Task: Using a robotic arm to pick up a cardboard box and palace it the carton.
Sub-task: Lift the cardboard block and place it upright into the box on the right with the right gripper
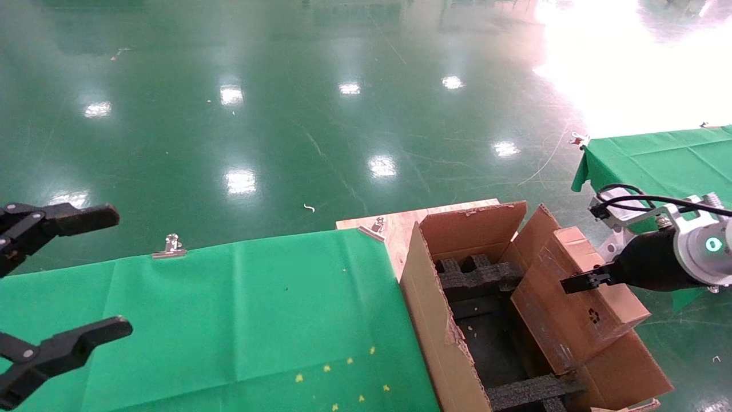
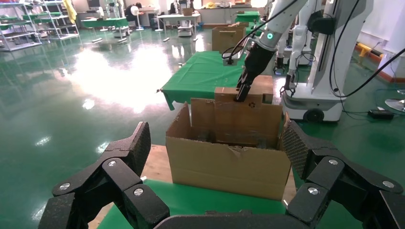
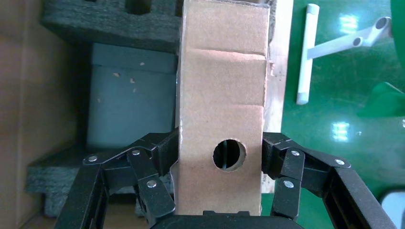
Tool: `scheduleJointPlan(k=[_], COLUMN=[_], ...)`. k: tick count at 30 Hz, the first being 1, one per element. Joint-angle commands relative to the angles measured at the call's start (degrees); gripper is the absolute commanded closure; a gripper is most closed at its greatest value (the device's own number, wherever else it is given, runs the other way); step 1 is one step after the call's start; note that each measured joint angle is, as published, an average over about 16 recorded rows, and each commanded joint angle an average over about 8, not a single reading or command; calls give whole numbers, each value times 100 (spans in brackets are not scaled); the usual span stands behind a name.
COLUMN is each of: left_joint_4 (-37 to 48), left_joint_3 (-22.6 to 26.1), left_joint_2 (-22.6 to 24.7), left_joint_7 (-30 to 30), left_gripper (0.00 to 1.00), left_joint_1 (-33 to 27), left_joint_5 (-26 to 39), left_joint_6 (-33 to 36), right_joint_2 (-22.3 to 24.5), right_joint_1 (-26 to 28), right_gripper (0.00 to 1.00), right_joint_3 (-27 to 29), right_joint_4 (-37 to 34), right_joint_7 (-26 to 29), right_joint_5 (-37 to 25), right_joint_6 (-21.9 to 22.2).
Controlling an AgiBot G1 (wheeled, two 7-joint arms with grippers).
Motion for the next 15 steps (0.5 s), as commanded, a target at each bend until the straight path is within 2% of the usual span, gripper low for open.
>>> scheduleJointPlan(k=[1,15], left_joint_4=[0,0], left_joint_3=[0,0], left_joint_2=[0,0], left_joint_7=[0,0], left_gripper=[0,0], left_joint_1=[0,0], left_joint_5=[0,0], left_joint_6=[0,0], right_joint_2=[-56,-312], right_joint_1=[-35,-450], right_gripper=[100,100], right_joint_3=[-27,-220], right_joint_4=[5,-19], right_joint_7=[177,990], right_joint_5=[-100,-562], right_joint_6=[20,341])
